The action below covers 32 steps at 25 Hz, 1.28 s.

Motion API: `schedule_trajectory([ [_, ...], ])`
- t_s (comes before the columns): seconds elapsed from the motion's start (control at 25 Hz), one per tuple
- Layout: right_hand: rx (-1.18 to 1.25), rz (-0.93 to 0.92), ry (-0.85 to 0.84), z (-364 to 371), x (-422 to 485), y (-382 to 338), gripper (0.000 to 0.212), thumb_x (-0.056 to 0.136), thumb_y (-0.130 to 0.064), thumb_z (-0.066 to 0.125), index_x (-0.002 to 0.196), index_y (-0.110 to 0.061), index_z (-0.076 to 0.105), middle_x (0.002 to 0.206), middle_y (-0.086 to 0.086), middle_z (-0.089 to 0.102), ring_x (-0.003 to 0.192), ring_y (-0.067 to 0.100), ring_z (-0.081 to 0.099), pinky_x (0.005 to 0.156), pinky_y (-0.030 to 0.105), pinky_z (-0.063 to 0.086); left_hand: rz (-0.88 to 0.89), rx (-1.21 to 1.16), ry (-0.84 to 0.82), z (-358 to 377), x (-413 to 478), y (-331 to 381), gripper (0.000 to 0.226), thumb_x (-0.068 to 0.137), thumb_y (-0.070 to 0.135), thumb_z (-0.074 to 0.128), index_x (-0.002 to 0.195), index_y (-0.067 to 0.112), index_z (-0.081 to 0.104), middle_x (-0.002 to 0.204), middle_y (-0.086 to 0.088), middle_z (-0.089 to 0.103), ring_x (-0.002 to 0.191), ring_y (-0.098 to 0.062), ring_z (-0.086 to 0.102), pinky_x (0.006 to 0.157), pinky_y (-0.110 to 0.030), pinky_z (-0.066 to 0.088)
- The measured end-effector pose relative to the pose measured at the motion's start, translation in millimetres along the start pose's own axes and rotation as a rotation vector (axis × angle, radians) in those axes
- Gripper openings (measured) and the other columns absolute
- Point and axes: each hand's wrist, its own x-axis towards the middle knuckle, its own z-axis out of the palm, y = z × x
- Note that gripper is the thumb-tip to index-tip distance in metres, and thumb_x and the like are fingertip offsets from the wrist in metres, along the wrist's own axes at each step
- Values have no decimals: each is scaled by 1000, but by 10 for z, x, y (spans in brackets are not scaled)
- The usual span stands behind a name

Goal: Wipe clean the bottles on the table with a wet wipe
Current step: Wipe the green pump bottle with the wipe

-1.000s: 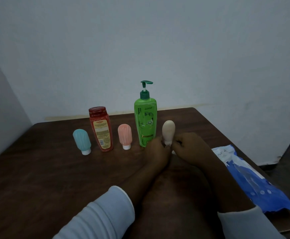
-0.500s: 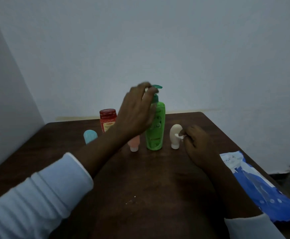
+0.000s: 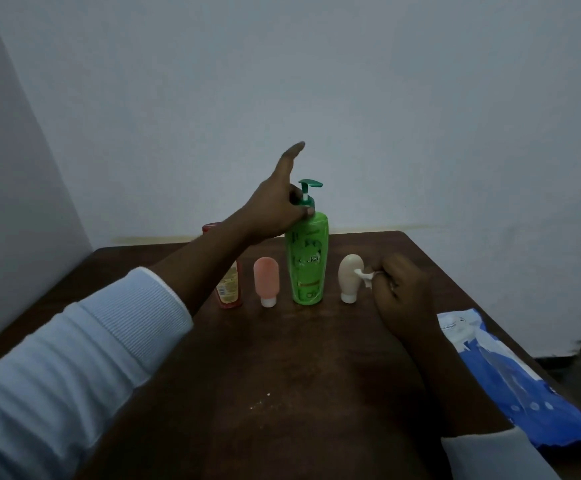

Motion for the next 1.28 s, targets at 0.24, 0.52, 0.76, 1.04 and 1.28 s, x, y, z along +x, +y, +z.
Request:
schedule_trajectory([
  [0.24,-17,77,38,60,-9,104,17,96,0,48,92,-8,62,85,0,60,78,10,56,65,23,42,-114,-179,266,-284,-834,-178,99,85,7,83,152,52,26,88,-22,69,88,-31,73,90,-56,60],
  [0.52,-61,117,-17,152,-9,51,23,98,2,51,113,-5,67,107,8,67,99,17,62,82,17,45,-474,-501,634,-57,-2446,-494,83,79,-3,82,145,32,46,98,0,76,88,-5,77,67,-22,62],
  [0.76,-126,121,-167,255,-90,-133,30,96,-6,59,125,-13,66,120,2,67,106,0,54,89,11,38,-555,-446,526,120,-2864,-887,43,69,6,91,107,20,77,102,-3,80,95,-23,77,78,-34,62],
  [1.04,-82,-341,-555,719,-442,-801,47,93,-7,48,138,-13,57,140,7,58,132,21,53,112,39,43,-529,-436,472,117,-2873,-932,40,67,2,92,102,17,78,99,3,80,90,-10,75,76,-22,59],
  [1.28,-121,-637,-751,1223,-435,-1263,59,77,2,70,135,-9,59,136,10,62,129,26,57,113,41,37,-531,-461,442,105,-2893,-965,43,66,3,94,104,15,77,101,1,79,94,-13,75,79,-26,60],
])
